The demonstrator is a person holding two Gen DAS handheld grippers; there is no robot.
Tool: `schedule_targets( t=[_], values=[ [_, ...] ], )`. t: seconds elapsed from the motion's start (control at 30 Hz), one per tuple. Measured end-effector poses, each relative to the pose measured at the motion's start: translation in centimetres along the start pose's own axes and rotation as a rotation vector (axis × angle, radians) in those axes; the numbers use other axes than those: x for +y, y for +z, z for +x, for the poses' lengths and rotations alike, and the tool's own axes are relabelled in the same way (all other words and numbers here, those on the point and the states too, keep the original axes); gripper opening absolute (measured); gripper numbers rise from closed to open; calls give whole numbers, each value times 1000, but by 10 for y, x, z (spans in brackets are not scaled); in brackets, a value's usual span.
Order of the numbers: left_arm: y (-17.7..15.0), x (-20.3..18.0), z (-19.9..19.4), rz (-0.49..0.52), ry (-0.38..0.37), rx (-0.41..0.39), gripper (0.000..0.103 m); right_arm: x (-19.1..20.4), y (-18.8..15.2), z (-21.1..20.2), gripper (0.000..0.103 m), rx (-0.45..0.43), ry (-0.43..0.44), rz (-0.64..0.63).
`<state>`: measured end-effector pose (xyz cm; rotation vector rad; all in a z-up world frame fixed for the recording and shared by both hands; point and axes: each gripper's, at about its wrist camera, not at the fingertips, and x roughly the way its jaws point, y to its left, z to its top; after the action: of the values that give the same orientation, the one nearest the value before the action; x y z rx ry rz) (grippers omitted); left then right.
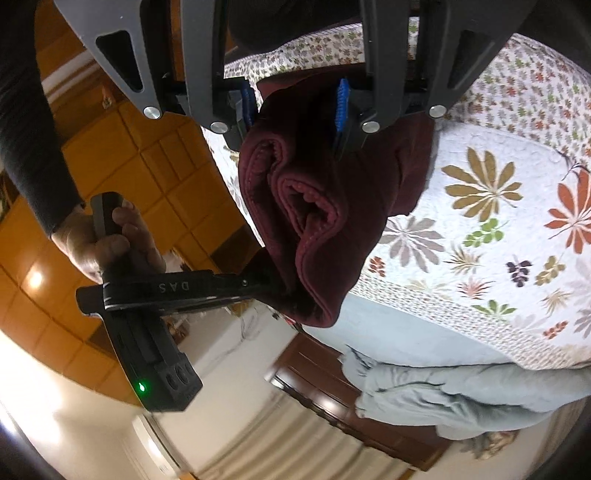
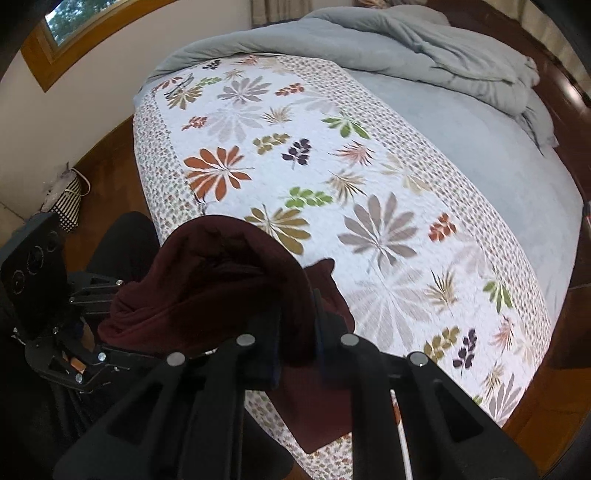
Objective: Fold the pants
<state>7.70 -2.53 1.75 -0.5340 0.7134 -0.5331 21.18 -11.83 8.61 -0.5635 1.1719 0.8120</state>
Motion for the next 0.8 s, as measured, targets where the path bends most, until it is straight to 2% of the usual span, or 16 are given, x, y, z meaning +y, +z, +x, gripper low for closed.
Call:
schedule_targets(
  t=[0.43, 0.8],
  values=[
    [-20, -37, 50, 84, 0, 95, 32, -36, -64, 7, 11, -2, -23, 71],
    [-30, -51, 77, 145, 9, 137, 32, -54, -93, 19, 11, -18, -43, 78]
  ],
)
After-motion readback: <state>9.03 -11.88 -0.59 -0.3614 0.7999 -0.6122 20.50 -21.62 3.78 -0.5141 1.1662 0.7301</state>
